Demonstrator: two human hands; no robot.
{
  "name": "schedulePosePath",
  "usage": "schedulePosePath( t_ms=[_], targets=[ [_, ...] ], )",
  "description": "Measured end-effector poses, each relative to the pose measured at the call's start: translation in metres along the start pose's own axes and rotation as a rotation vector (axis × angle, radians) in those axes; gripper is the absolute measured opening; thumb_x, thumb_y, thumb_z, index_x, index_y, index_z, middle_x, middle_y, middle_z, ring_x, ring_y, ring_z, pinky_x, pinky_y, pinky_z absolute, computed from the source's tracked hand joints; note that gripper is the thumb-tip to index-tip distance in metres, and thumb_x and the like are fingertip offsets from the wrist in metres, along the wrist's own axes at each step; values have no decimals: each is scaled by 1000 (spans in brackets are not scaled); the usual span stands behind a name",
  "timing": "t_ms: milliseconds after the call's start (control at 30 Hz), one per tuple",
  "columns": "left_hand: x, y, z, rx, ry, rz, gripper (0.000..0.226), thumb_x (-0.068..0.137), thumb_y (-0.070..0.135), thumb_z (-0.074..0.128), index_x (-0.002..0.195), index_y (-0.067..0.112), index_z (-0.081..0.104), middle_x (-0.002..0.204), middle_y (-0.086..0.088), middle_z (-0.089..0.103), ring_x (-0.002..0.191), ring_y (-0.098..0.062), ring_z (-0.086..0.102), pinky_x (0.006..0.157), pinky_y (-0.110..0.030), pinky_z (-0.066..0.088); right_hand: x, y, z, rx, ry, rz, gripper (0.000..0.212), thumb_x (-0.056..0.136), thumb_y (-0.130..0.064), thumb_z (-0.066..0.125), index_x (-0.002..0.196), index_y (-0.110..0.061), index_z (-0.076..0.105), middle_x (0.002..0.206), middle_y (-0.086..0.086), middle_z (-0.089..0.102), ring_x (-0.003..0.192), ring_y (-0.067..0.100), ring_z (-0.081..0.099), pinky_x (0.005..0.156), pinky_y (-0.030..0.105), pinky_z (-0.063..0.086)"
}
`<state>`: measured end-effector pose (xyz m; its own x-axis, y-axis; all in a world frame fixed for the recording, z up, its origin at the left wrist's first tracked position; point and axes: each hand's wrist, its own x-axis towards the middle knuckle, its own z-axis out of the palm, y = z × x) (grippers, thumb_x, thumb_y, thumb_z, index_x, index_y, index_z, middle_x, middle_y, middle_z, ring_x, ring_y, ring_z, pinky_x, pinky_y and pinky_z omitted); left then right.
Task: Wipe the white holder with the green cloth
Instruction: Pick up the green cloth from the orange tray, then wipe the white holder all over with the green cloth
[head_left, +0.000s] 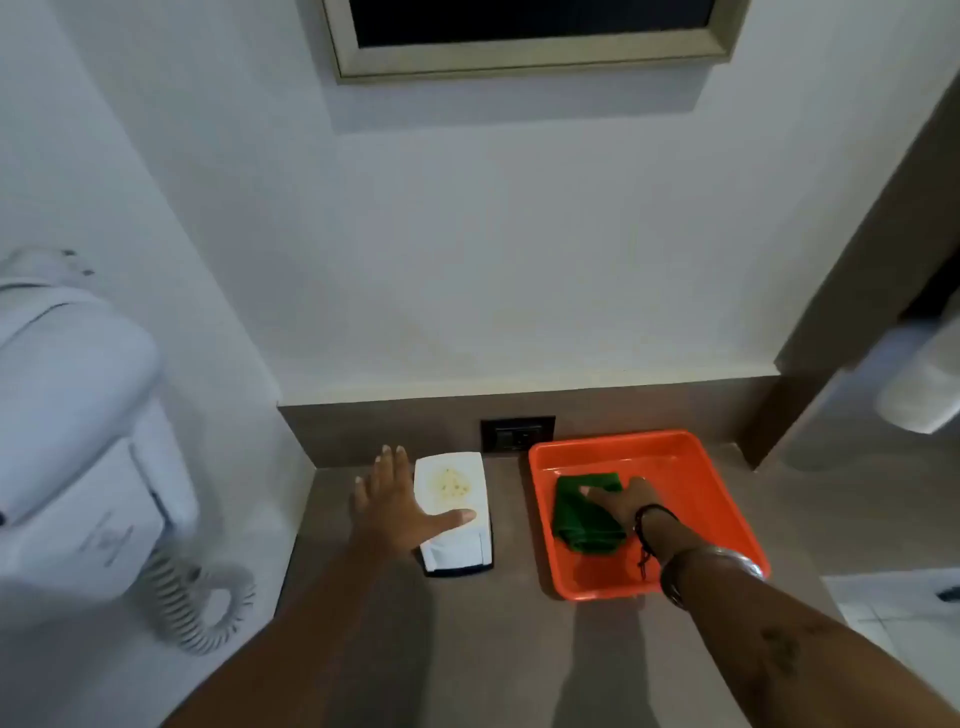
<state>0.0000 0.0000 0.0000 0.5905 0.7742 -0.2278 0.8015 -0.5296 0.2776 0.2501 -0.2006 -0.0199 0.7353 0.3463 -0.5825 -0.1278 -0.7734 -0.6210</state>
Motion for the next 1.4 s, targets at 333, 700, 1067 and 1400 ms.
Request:
schedulePosePath(
  t_ms=[333, 700, 1067, 1400],
  targets=[
    [11, 7, 28, 21, -10, 38, 160, 33, 111, 26, 155, 15, -11, 165, -10, -13, 152, -25, -11, 119, -55, -4, 33, 1, 25, -299, 152, 188, 78, 51, -52, 90, 110, -10, 60, 111, 12, 66, 103, 34, 64, 88, 41, 54],
    [11, 2, 25, -44, 23, 103, 162, 30, 110, 32, 156, 15, -1, 166, -10, -3, 153, -25, -5, 120, -55, 1, 34, 11, 18, 547, 33, 111, 35, 67, 2, 83, 98, -1, 67, 83, 21, 72, 75, 39, 71, 62, 47, 60],
    [0, -5, 9, -12, 3, 133, 160, 35, 107, 43, 155, 18, -15, 164, -7, -22, 150, -25, -19, 117, -51, -11, -30, -58, 31, 774, 4, -171, 23, 79, 9, 70, 98, -2, 67, 97, 28, 71, 76, 38, 70, 69, 48, 61],
    [8, -8, 22, -47, -5, 160, 161, 35, 106, 42, 151, 15, -23, 162, -11, -26, 148, -29, -26, 115, -54, -18, -73, -87, 125, -665, -72, -861, 84, 86, -59, 46, 153, -13, 24, 160, -4, 8, 150, 21, 2, 121, 42, 11]
  ],
)
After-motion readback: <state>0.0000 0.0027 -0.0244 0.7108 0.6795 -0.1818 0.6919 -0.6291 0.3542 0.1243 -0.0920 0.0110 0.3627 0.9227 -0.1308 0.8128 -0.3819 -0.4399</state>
